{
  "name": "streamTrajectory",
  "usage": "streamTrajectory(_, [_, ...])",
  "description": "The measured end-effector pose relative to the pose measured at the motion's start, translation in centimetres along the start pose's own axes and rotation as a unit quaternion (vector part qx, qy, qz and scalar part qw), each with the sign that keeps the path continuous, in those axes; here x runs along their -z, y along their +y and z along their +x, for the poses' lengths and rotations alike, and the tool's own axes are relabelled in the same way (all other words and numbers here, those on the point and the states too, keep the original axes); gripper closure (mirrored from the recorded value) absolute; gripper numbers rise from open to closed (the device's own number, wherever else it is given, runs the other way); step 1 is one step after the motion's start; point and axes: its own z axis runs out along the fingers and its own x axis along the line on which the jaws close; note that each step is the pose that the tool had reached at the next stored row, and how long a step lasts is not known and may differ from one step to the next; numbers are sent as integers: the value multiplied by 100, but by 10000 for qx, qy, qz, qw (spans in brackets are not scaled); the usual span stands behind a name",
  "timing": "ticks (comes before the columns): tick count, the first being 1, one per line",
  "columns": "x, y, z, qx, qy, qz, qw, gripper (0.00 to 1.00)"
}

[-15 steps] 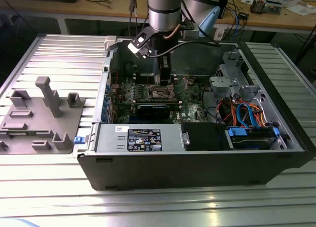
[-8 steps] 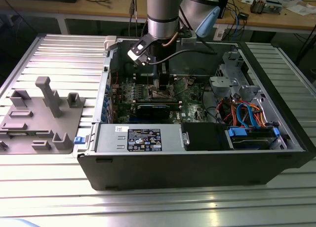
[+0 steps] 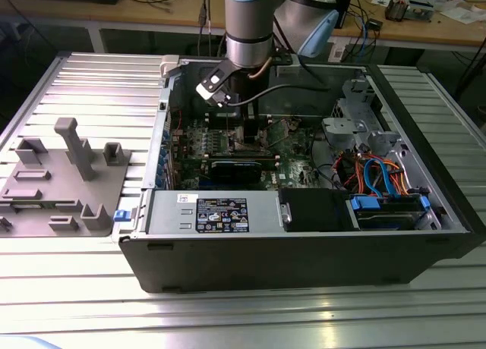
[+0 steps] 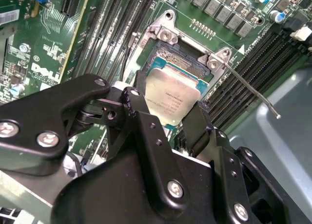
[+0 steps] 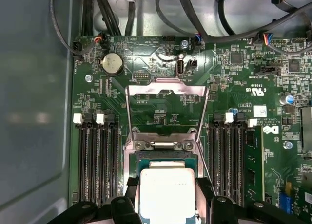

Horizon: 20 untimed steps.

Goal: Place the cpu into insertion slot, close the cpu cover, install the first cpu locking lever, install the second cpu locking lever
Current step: 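Place the cpu into insertion slot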

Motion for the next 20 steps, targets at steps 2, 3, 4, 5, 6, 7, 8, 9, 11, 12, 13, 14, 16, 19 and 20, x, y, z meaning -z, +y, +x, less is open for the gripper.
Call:
streamTrajectory(2, [-17,-2,0,2,0,0,10000,46])
streamTrajectory(3, [-36,-4,1,1,0,0,10000,46])
streamTrajectory(4, [-56,-7,1,1,0,0,10000,46])
streamTrajectory(5, [-67,-9,1,1,0,0,10000,46])
streamTrajectory(6, [-76,-10,1,0,0,0,10000,46])
streamTrajectory(7, [-89,-11,1,-16,-1,1,10000,46])
streamTrajectory(8, [-98,-13,1,-25,-2,1,10000,46])
streamTrajectory(9, [-106,-16,1,-25,-2,1,10000,46])
streamTrajectory(11, [-116,-18,2,-25,-2,0,10000,46])
streamTrajectory(12, [-124,-19,2,-25,-2,0,10000,46])
streamTrajectory(13, [-132,-20,2,-25,-2,0,10000,46])
streamTrajectory(14, [-143,-20,2,-25,-2,1,10000,46])
streamTrajectory(16, [-166,-22,2,-25,-2,1,10000,46])
streamTrajectory(19, [-185,-24,2,-25,-2,1,10000,46])
streamTrajectory(20, [-192,-24,2,-25,-2,1,10000,46])
